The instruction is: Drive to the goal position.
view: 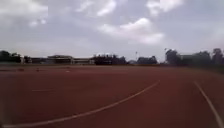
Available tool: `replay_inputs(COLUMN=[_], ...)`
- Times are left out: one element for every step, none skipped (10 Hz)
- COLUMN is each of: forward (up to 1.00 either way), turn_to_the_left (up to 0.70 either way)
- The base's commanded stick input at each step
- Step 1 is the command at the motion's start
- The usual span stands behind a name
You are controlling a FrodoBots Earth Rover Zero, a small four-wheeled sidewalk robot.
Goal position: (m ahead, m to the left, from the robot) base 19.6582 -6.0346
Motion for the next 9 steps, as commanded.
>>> replay_inputs(forward=[0.45, 0.45, 0.45, 0.45, 0.45, 0.45, 0.45, 0.45, 0.45], turn_to_the_left=[-0.27, -0.27, -0.27, -0.27, -0.27, -0.27, -0.27, -0.27, -0.27])
